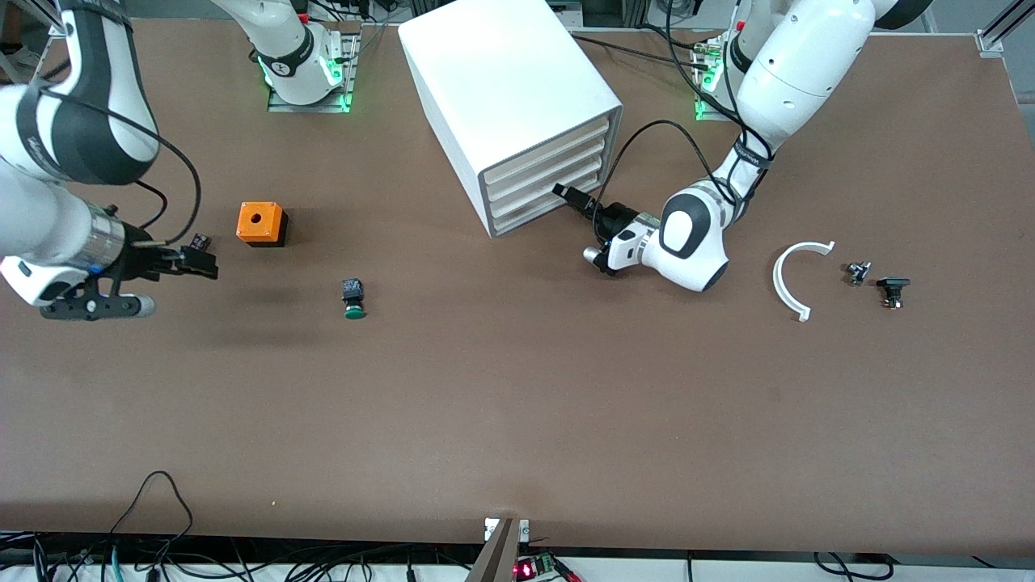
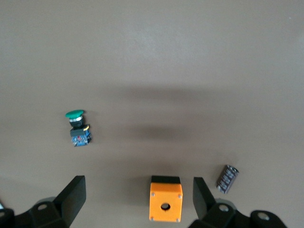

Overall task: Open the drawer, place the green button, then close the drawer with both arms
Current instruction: 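Pull the drawer open with the left gripper while the right gripper reaches the button, then grasp the green button with the right gripper while the left gripper withdraws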

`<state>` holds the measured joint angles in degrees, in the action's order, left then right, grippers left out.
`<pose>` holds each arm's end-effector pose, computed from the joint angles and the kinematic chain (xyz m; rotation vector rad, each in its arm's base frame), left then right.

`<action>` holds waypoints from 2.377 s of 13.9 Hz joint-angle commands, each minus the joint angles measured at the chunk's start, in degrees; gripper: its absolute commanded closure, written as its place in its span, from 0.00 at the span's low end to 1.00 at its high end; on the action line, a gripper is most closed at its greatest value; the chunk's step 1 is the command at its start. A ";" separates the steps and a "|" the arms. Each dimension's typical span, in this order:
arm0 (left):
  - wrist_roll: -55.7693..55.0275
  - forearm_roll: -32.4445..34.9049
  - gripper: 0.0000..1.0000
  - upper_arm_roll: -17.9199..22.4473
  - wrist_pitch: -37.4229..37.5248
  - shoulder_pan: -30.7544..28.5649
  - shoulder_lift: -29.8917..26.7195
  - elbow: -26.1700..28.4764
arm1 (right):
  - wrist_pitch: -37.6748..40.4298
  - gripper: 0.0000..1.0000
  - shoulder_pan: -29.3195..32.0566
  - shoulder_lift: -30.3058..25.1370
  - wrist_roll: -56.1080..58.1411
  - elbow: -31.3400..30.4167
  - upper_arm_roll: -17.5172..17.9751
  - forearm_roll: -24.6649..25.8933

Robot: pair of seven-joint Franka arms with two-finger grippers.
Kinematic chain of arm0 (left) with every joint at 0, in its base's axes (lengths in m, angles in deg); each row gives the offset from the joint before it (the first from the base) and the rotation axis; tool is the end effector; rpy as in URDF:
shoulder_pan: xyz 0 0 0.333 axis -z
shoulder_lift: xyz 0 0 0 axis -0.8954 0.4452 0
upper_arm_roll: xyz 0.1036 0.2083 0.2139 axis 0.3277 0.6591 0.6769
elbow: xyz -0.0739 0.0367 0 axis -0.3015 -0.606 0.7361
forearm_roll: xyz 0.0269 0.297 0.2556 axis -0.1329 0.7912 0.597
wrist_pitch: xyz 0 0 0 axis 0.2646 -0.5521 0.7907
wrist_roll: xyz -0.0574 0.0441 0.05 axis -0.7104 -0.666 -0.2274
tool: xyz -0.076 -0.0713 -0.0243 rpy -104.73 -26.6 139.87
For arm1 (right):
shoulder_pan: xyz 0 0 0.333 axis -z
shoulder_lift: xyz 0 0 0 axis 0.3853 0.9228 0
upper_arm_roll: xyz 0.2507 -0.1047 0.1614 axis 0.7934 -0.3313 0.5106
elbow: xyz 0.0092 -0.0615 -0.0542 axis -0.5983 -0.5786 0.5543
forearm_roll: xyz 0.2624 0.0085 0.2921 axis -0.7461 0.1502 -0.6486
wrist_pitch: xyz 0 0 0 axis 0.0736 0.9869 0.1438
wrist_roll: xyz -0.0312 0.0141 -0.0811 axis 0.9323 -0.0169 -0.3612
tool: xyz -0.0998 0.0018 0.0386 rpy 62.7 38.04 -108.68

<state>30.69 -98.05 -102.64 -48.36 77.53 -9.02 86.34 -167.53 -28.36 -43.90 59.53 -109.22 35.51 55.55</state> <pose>0.4436 -0.3106 0.1293 1.8950 -0.3016 -0.7253 0.6270 0.0186 0.4382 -3.1226 -0.0692 0.1645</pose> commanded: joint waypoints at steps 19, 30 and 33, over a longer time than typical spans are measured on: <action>0.88 -1.59 0.00 9.84 -1.12 -7.73 -7.35 -2.39 | -29.37 0.00 -12.05 10.98 -5.10 -17.84 4.37 1.82; 0.61 1.84 0.00 9.67 -27.75 -11.49 -20.35 -1.60 | -41.70 0.01 -11.97 10.71 -5.89 -24.89 4.46 1.73; 1.14 2.89 0.00 9.84 -27.32 -12.91 -23.60 -2.03 | -41.79 0.17 -11.97 11.93 -5.89 -24.81 4.46 1.73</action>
<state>32.24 -97.06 -92.68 -75.85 65.38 -28.69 83.00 -208.14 -40.67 -31.94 54.23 -133.02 39.59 56.62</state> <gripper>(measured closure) 0.000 0.031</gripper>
